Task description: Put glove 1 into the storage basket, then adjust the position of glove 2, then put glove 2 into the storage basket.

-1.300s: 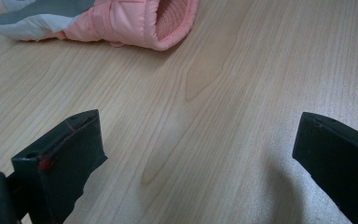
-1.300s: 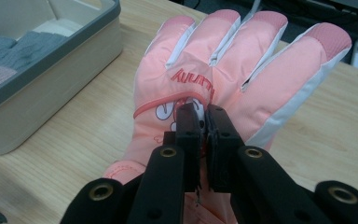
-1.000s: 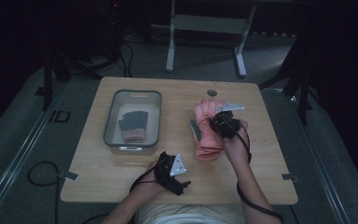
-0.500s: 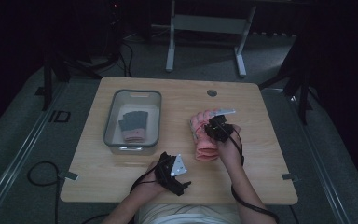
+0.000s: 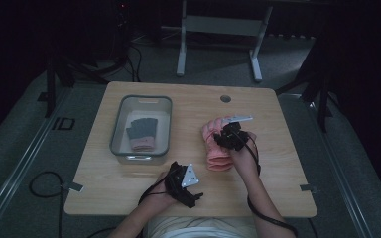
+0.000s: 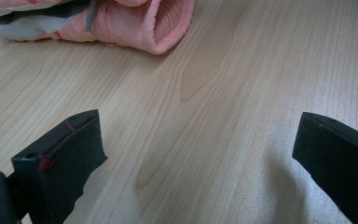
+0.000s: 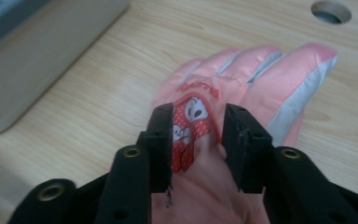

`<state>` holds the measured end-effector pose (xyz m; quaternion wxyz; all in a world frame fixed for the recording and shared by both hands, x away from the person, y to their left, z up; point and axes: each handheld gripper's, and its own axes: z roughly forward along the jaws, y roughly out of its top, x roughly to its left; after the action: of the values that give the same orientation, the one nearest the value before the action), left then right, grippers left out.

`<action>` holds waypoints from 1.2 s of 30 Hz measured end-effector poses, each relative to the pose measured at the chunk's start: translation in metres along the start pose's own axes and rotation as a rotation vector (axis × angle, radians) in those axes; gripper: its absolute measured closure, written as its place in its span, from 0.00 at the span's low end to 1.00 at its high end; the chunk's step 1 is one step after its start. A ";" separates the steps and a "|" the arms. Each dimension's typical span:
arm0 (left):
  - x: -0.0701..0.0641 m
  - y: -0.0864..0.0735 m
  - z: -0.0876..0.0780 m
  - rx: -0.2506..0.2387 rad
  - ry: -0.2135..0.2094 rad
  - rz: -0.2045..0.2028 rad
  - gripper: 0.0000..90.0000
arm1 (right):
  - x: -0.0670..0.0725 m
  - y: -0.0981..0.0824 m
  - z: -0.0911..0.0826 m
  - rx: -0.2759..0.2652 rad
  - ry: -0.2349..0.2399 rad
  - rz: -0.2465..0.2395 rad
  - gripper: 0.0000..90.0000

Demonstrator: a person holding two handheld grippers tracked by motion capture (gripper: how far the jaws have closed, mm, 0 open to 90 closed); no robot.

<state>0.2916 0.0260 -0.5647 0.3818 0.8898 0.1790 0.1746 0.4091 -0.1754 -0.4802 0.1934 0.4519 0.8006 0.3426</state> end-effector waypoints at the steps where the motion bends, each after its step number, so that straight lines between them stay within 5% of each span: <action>1: 0.000 0.000 0.000 -0.001 0.000 0.000 0.02 | 0.001 0.001 -0.004 -0.006 0.002 -0.010 0.66; 16: 0.000 0.003 -0.001 -0.005 -0.015 -0.017 0.02 | -0.020 -0.003 -0.038 -0.060 0.048 -0.036 0.62; 19: -0.001 0.009 -0.003 -0.016 0.014 0.011 0.02 | -0.028 -0.006 -0.042 -0.063 0.047 -0.055 0.62; 24: 0.003 0.023 -0.011 -0.052 0.025 -0.013 0.04 | -0.042 -0.010 -0.053 -0.084 0.058 -0.076 0.62; 32: 0.029 0.045 -0.025 -0.114 0.014 -0.106 0.05 | -0.061 -0.013 -0.062 -0.100 0.053 -0.119 0.64; 36: 0.042 0.060 -0.025 -0.119 -0.020 -0.111 0.05 | -0.065 -0.011 -0.061 -0.091 0.066 -0.117 0.67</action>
<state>0.3285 0.0216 -0.4964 0.4451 0.8558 0.2135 0.1547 0.3984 -0.2573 -0.4465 0.2070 0.3836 0.8151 0.3816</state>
